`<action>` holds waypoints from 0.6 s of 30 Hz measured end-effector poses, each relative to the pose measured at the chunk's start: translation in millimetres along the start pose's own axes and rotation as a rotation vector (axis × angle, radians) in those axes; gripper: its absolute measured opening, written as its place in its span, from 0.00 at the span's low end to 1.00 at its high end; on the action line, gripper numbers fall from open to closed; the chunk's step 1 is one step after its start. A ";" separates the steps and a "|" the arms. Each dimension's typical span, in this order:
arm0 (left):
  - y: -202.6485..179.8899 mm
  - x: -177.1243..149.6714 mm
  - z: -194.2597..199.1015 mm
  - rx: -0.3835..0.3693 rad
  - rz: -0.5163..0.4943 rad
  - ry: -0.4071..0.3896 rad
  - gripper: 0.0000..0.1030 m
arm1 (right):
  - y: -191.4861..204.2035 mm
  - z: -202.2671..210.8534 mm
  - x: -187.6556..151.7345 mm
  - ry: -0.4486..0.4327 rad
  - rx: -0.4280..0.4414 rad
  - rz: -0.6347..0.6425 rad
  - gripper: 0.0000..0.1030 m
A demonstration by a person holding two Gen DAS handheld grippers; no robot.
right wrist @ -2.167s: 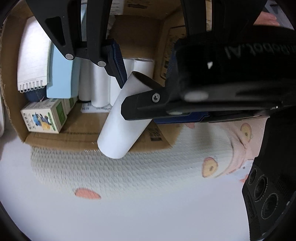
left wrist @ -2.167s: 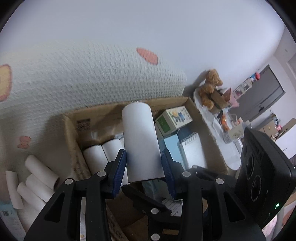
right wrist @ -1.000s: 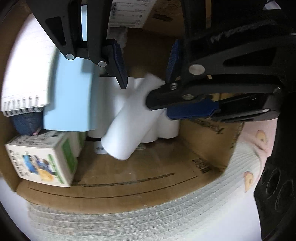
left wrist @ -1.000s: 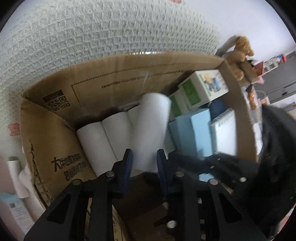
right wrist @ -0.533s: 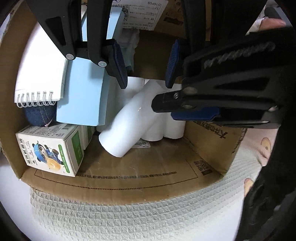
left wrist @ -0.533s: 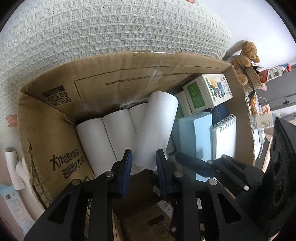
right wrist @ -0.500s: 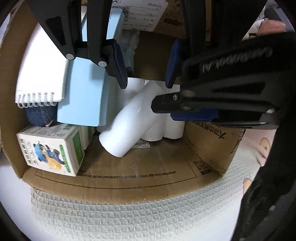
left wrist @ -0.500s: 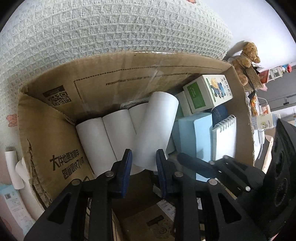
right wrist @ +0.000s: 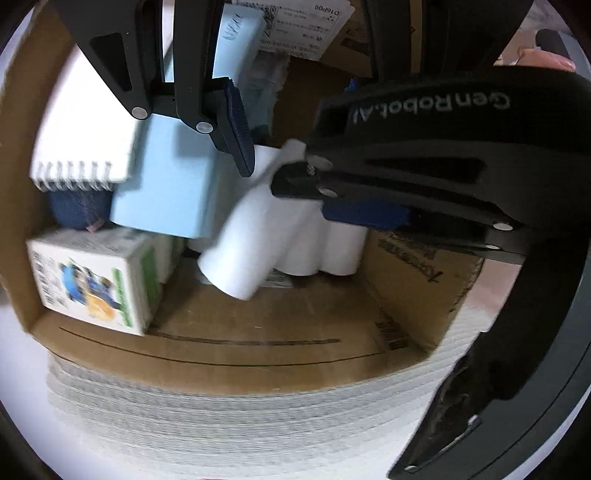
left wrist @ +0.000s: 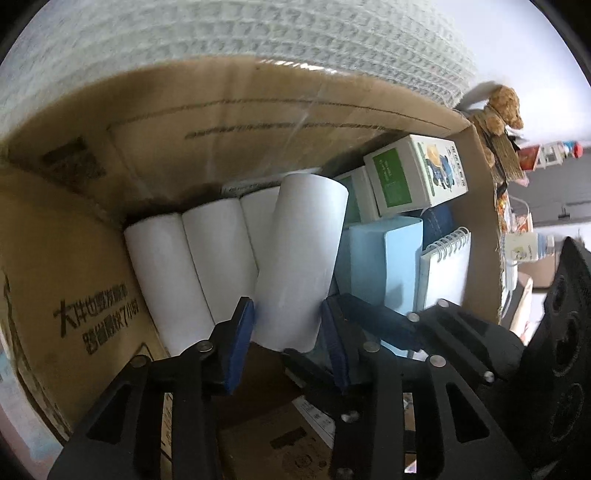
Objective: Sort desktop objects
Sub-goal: 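Lower the tube beside the paper rolls and open the right tool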
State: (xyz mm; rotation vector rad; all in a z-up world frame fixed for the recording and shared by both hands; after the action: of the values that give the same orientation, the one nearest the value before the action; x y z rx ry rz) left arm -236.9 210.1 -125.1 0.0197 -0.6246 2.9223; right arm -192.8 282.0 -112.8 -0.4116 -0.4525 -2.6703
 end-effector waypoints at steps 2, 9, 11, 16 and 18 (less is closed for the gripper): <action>3.6 -1.2 1.5 -0.003 0.031 -0.012 0.39 | 0.2 -4.1 0.0 0.010 0.030 -0.004 0.38; 15.1 -9.7 9.5 0.014 0.089 -0.044 0.38 | 7.3 -10.1 -1.3 0.017 0.065 0.047 0.38; 16.2 -11.2 10.8 0.014 0.093 -0.042 0.37 | 7.7 -10.4 -2.5 0.022 0.076 0.043 0.38; 11.2 -9.2 9.0 0.007 0.114 -0.043 0.34 | 7.7 -14.2 -7.1 0.030 0.103 0.025 0.38; 10.6 -10.4 8.0 0.008 0.113 -0.041 0.34 | 7.2 -16.5 -7.9 0.036 0.109 0.012 0.38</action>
State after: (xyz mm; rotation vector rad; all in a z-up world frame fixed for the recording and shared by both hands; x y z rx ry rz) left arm -228.4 195.8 -122.6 0.0474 -0.6405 3.0404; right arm -186.3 272.3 -128.7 -0.3318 -0.5802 -2.6225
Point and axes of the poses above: each gripper's, at about its wrist camera, not at the fingertips, and z roughly against the way its jaws point, y to its left, x to its top, the point moved 2 cm from there along -z, roughly the way its jaws point, and after that the axes turned 1 degree about -y, right-handed, at the moved point
